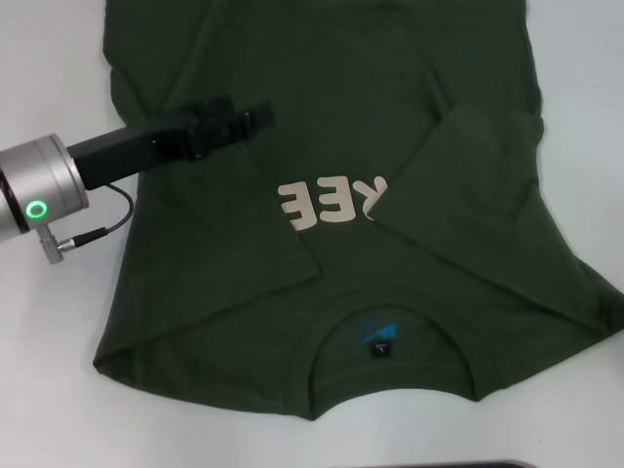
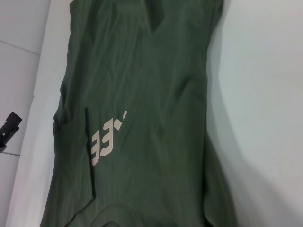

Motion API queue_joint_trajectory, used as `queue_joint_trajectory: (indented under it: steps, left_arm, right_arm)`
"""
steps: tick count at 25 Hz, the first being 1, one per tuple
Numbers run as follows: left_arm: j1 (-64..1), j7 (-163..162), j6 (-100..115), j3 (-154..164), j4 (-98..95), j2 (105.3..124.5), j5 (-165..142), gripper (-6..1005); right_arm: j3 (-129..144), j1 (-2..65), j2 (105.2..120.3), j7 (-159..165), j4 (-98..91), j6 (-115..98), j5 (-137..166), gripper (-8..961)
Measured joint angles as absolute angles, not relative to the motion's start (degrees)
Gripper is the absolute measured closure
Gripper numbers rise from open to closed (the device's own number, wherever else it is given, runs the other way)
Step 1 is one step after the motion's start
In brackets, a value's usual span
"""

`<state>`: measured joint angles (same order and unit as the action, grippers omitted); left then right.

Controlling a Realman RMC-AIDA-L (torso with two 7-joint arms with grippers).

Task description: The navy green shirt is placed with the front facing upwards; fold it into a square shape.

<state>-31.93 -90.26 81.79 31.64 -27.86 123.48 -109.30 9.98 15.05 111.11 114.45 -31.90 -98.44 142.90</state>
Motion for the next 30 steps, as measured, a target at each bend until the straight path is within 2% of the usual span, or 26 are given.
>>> queue_joint_trajectory:
  steps: [4, 7, 15, 24, 30]
  left_arm:
    - [-31.18, -90.95, 82.99, 31.86, -27.86, 122.93, -109.51, 142]
    - [-29.93, -92.95, 85.09, 33.19, -28.15, 121.53, -109.62, 142]
    - [-25.87, -103.20, 93.26, 34.53, -29.26, 115.87, -112.09, 143]
    - [-23.68, -114.32, 98.55, 31.45, -35.96, 114.92, -123.52, 144]
    - [-22.96, -119.55, 99.99, 27.31, -36.63, 113.13, -129.84, 145]
  right_arm:
    - [9.17, 14.56, 111.09, 113.60, -31.90, -98.63, 142.90, 878]
    - [8.98, 14.78, 111.08, 113.46, -31.83, -98.65, 142.91, 877]
    - [8.96, 15.80, 111.24, 112.68, -31.42, -98.87, 142.76, 877]
    - [8.94, 16.00, 111.37, 112.18, -31.35, -98.80, 142.52, 877]
    - [8.87, 16.00, 111.53, 112.07, -31.29, -98.31, 142.26, 877]
